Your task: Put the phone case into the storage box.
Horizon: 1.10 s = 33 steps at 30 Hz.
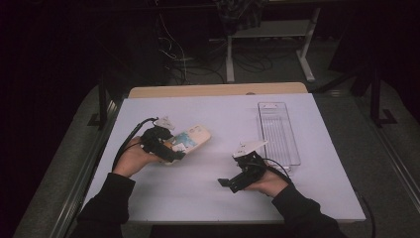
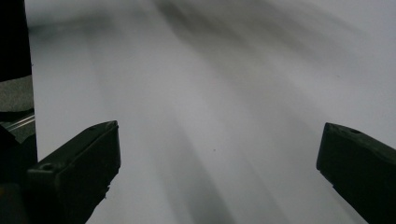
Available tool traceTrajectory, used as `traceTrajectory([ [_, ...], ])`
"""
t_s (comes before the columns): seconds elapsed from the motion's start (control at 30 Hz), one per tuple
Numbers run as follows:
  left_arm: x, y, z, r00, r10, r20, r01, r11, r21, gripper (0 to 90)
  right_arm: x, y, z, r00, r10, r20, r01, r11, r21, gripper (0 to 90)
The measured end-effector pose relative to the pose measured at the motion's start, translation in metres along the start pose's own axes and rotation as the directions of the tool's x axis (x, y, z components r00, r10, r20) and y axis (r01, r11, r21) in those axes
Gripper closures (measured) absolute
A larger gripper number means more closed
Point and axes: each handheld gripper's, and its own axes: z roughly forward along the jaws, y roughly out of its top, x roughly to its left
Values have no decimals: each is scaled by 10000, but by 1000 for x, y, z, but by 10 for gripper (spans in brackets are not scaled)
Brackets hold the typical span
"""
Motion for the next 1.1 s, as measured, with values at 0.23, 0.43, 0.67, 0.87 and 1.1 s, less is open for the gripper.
traceTrajectory([
  [0.23,-4,-3,-6,9993,289,227,-292,9995,109,105,1,7,-3,9998,-150,-92,150,9999,-41,0],
  [0.43,-4,-4,-7,9990,300,341,-301,9995,40,105,0,15,-8,9998,-107,-163,102,9996,-277,0],
  [0.67,-7,-5,-7,9975,471,528,-469,9989,-50,106,-2,26,-15,9996,-95,-272,83,9990,-432,0],
  [0.87,-11,-4,-7,9969,392,686,-367,9986,-385,105,-9,33,-22,9994,-219,-261,210,9992,-352,0],
  [1.1,-13,-1,-8,9929,846,842,-806,9955,-493,105,-21,42,-31,9987,-487,-166,482,9985,-262,0],
])
